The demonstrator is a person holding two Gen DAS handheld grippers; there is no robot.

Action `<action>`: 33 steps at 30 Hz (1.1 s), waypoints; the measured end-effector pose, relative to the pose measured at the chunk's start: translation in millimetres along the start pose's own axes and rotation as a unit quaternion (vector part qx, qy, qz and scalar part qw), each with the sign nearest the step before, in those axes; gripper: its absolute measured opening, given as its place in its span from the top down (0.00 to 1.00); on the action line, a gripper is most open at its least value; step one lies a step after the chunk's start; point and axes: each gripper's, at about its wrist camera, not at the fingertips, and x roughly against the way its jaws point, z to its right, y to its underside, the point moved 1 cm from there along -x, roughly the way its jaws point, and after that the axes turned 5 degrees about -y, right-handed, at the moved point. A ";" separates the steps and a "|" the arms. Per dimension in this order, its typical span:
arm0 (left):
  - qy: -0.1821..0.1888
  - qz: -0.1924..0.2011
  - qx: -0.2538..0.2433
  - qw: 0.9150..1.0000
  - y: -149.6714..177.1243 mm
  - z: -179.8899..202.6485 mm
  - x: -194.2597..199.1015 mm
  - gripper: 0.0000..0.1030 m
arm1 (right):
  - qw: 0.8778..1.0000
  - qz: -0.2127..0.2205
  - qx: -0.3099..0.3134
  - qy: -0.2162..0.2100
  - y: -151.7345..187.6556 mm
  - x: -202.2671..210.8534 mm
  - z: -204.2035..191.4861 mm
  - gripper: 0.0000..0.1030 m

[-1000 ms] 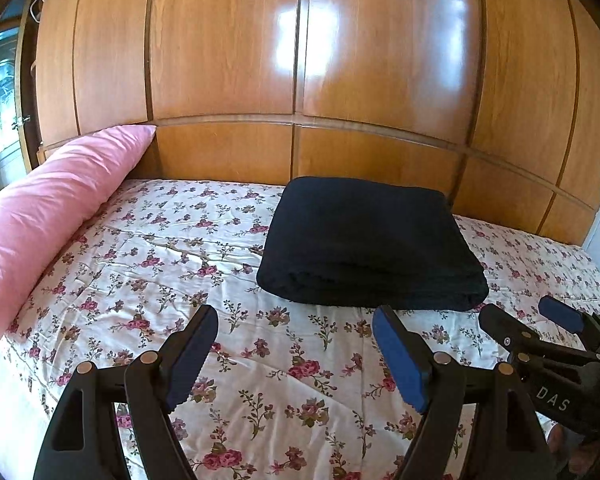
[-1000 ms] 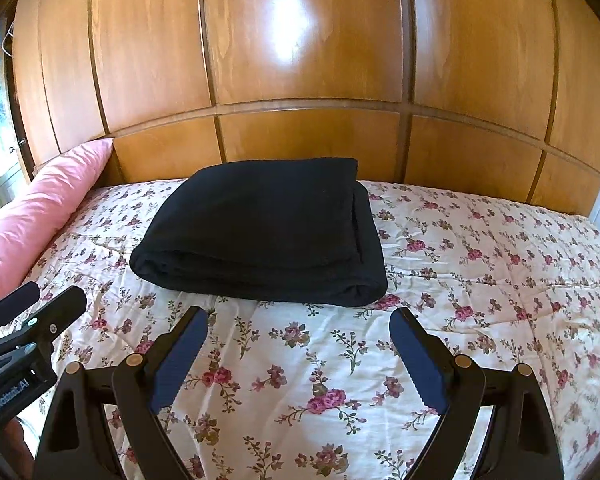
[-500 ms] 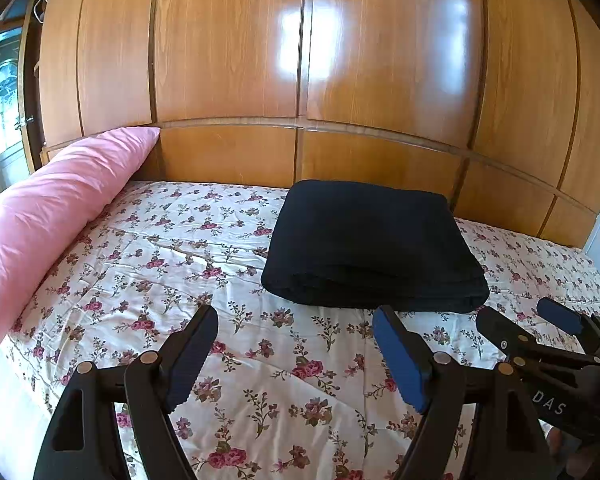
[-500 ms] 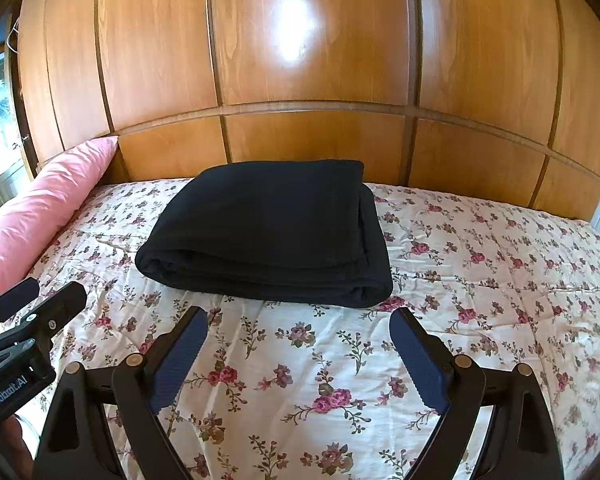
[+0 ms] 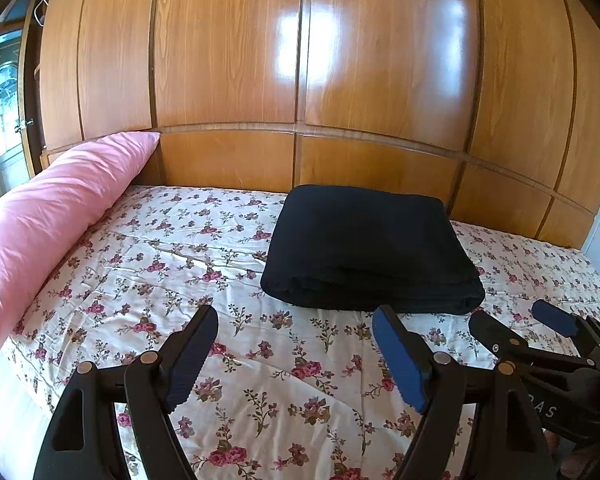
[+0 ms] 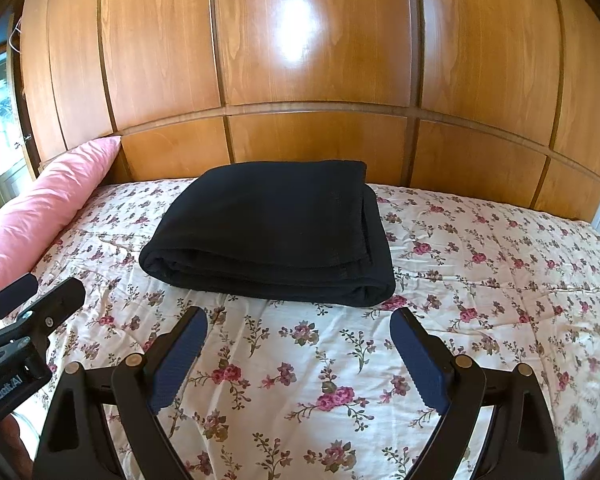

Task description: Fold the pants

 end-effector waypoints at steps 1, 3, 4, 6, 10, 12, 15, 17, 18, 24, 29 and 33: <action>0.000 0.001 0.000 1.000 -0.2 0.0 0.6 0.21 | 1.000 0.000 -0.001 0.000 0.1 0.3 -0.1 0.09; 0.001 0.003 0.000 1.000 -0.7 0.2 1.9 0.21 | 1.000 0.000 -0.001 0.000 0.3 1.0 -0.3 0.09; 0.001 0.004 0.000 1.000 -0.8 0.4 2.4 0.21 | 1.000 0.000 -0.001 0.000 0.2 1.0 -0.3 0.09; 0.000 0.005 -0.001 1.000 -0.9 0.8 3.8 0.21 | 1.000 0.001 -0.001 -0.001 0.1 1.2 0.1 0.09; 0.000 0.008 -0.001 1.000 -2.2 0.5 6.8 0.21 | 1.000 0.001 -0.001 -0.001 0.3 1.8 0.0 0.09; 0.001 0.010 0.000 1.000 -2.9 0.3 8.2 0.21 | 1.000 0.001 -0.001 -0.001 0.3 1.6 0.0 0.09; 0.000 0.015 0.000 1.000 -3.6 0.0 10.8 0.21 | 1.000 0.001 -0.002 -0.001 0.3 1.6 -0.1 0.09; 0.001 0.016 -0.001 1.000 -4.1 0.1 11.3 0.21 | 1.000 0.000 -0.002 -0.001 0.2 1.7 0.0 0.09; 0.001 0.015 0.000 1.000 -4.1 0.0 11.2 0.21 | 1.000 0.000 -0.002 0.000 0.9 2.1 -0.7 0.09; 0.004 0.015 -0.001 1.000 -4.3 1.0 12.1 0.21 | 1.000 0.001 -0.002 -0.001 1.2 2.3 -0.5 0.09; 0.006 0.013 -0.001 1.000 -4.0 0.6 11.4 0.21 | 1.000 0.000 -0.002 0.000 1.4 2.1 -0.9 0.09; 0.009 0.010 -0.003 1.000 -3.6 0.6 10.8 0.21 | 1.000 -0.002 -0.003 0.000 1.5 0.9 -0.8 0.09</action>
